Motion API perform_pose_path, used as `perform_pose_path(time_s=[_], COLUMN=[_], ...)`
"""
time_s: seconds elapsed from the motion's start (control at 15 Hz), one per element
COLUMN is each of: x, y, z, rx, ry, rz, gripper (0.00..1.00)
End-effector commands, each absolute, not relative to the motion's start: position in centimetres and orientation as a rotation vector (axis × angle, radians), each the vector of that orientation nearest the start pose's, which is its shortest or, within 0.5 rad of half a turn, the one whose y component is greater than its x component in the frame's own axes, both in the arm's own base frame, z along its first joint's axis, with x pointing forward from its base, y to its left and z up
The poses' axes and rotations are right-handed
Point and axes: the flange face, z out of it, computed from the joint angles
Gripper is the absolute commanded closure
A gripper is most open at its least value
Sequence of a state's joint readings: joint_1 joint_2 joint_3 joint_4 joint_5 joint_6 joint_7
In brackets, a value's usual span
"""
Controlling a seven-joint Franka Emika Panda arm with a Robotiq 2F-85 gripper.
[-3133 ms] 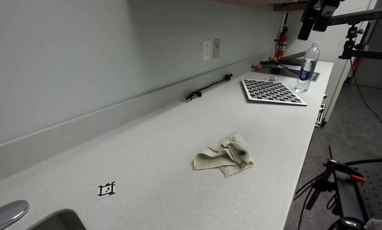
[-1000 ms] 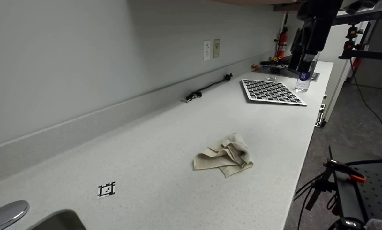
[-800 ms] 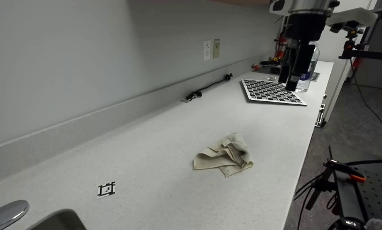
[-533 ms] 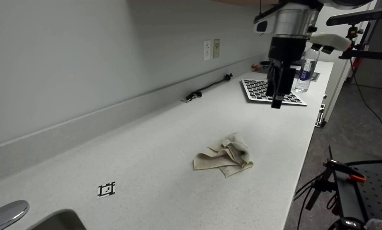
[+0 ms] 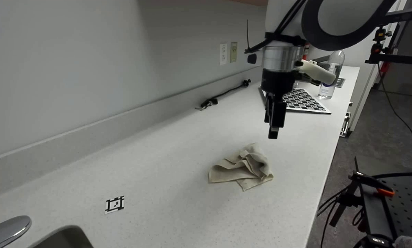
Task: Wipe the counter using the towel
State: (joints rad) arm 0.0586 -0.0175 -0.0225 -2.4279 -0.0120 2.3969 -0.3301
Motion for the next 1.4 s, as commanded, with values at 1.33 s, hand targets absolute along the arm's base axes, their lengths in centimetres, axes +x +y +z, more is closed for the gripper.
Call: perform_pose_path(time_s=[1.33], x=[54.4], y=[1.7], z=[21.2], rx=[-2.939], ry=[-0.719], rz=[-0.076], gripper=[0.0])
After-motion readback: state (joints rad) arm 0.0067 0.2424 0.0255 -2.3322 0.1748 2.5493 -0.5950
